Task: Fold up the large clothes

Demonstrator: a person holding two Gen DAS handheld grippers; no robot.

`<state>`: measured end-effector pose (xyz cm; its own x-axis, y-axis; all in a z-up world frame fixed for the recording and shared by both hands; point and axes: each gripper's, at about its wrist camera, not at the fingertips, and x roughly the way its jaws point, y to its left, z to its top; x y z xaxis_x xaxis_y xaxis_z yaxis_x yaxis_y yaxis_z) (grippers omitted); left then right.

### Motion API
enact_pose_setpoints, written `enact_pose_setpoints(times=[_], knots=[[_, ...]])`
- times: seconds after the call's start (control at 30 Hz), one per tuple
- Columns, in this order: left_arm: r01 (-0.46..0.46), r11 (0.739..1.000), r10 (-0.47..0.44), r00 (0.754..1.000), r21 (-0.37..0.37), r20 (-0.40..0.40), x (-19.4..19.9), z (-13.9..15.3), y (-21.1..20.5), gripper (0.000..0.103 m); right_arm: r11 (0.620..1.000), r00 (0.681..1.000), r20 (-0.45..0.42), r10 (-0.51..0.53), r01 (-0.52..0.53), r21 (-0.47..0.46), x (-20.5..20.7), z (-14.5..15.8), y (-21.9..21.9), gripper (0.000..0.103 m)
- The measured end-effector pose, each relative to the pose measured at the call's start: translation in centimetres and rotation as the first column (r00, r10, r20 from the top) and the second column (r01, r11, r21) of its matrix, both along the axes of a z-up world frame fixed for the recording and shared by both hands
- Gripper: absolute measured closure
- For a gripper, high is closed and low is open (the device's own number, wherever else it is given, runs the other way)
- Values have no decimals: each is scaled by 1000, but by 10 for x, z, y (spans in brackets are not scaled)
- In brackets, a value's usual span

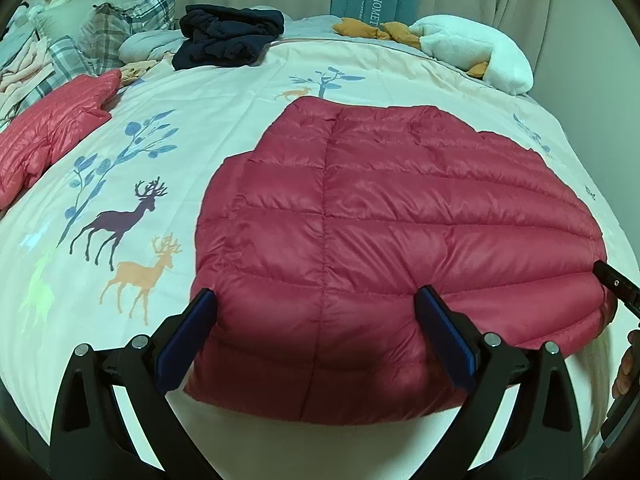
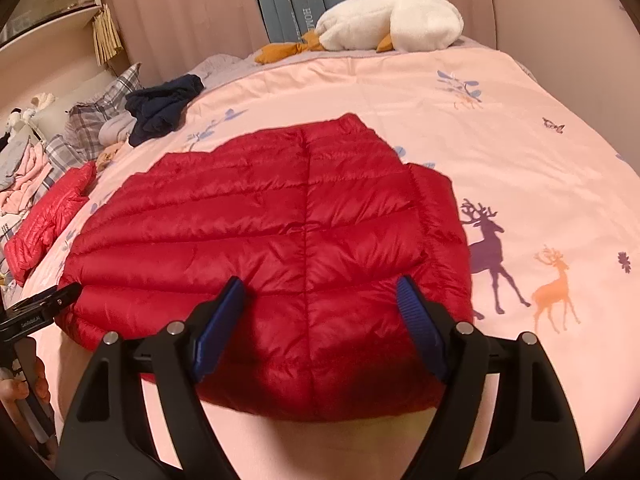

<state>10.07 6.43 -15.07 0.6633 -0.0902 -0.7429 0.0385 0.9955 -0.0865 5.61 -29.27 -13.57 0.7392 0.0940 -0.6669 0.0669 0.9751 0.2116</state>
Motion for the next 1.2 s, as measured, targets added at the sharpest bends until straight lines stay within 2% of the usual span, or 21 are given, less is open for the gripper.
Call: enact_pose_setpoints(times=[0.17,0.47,0.63,0.97,1.2], knots=[[-1,1000,1,1000,-12,5,-12,6,7,3,999,999,28,-20,21,-29,-19,9,-6,24],[-28,999,27,999,-39,-37,-9,-8,15,3,997,997,-52,-53,49,-64,-11,-13,-10,24],[-28,999,27,999,-26,-36,-9,-9,13,3,997,997,-58,-57,54,-56,-12,-12,-13,23],[-23,999,22,1000,-24,-13,-27,7,17,3,997,997,-36,-70,69,-33,-29,-5,-22,24],[-17,1000,17,999,-2,-43,-26,-7,11,3,997,994,-75,-78,77,-15,-23,-18,-25,24]])
